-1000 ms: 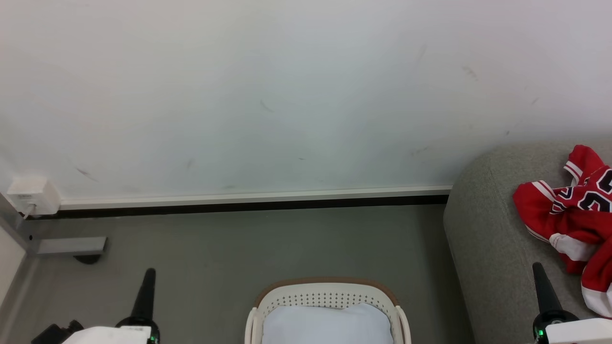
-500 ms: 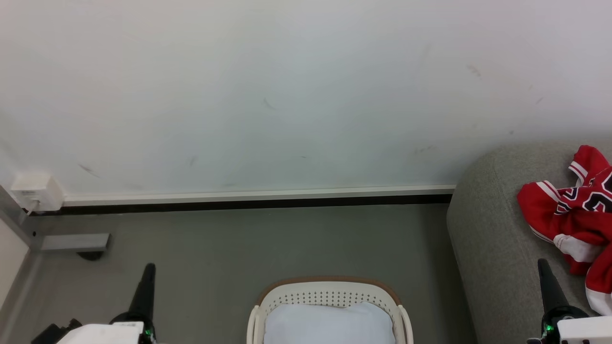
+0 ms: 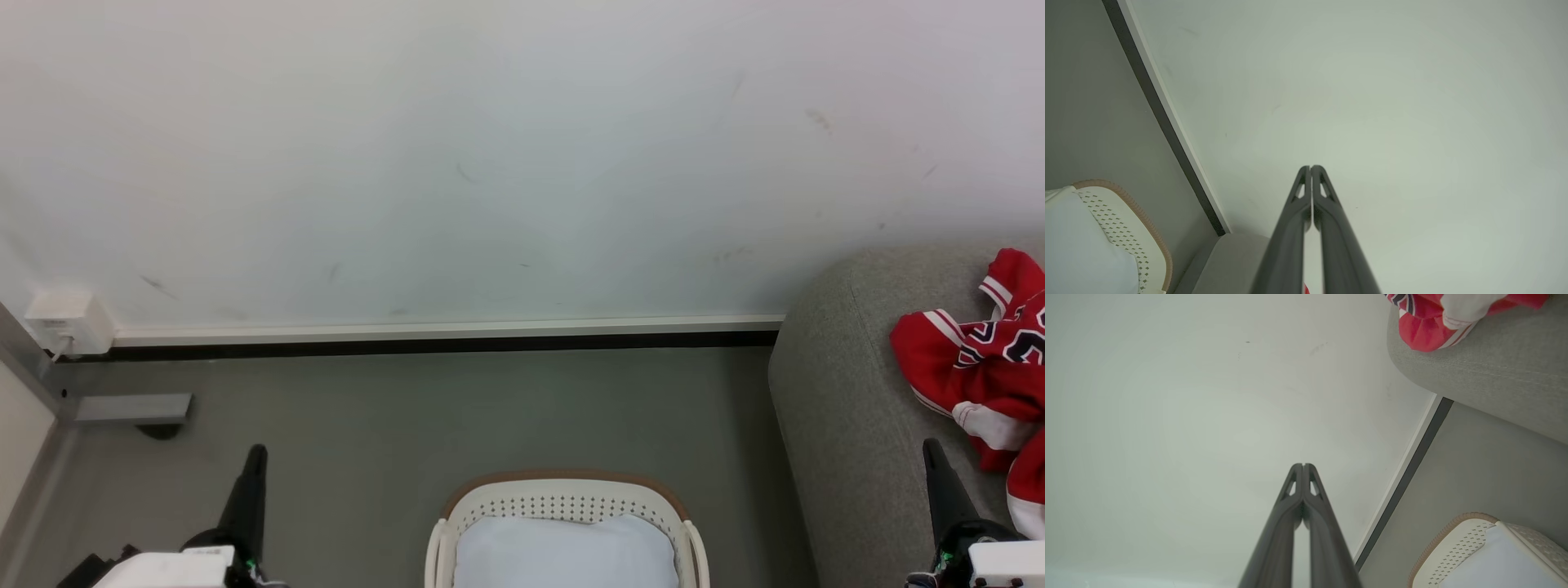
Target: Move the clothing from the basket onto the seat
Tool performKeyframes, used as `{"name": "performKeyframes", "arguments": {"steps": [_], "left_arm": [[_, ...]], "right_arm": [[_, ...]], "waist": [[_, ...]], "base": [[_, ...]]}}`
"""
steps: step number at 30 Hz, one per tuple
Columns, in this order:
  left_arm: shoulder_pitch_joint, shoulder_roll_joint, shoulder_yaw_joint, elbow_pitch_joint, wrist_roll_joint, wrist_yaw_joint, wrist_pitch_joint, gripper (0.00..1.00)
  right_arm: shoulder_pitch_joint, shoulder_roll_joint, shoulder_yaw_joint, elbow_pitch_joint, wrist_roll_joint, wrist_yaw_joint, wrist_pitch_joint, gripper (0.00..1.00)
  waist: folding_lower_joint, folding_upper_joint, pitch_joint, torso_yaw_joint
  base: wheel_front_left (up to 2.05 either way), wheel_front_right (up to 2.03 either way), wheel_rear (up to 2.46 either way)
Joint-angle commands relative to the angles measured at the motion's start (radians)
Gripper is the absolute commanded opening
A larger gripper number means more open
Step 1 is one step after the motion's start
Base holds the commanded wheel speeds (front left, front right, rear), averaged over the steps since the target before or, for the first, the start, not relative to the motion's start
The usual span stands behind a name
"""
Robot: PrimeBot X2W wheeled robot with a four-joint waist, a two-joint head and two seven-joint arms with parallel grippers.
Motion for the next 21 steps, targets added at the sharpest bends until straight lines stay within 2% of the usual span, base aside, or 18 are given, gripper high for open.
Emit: {"name": "performKeyframes", "arguments": {"steps": [1,16,21], "left_arm": [[-0.012,0.006,0.003,-0.006,-0.027,-0.003,0.005,0.0],[-0.016,0.006,0.006,-0.011,-0.132,-0.004,0.032,0.0],[-0.016,0.006,0.006,-0.011,-0.13,-0.004,0.032,0.0]], "right_arm": [[-0.012,0.002,-0.006,-0.008,0.024,-0.001,0.008,0.0],[-0.014,0.007,-0.026,-0.016,0.11,-0.002,0.035,0.0],[-0.014,0.006,-0.026,-0.015,0.106,-0.002,0.035,0.0]], "waist": [[0.0,0.0,0.001,0.001],[-0.0001,0.0,0.006,0.011],[-0.0001,0.0,0.006,0.011]], "base": [[0.0,0.0,0.0],[0.0,0.0,0.0],[0.0,0.0,0.0]]}}
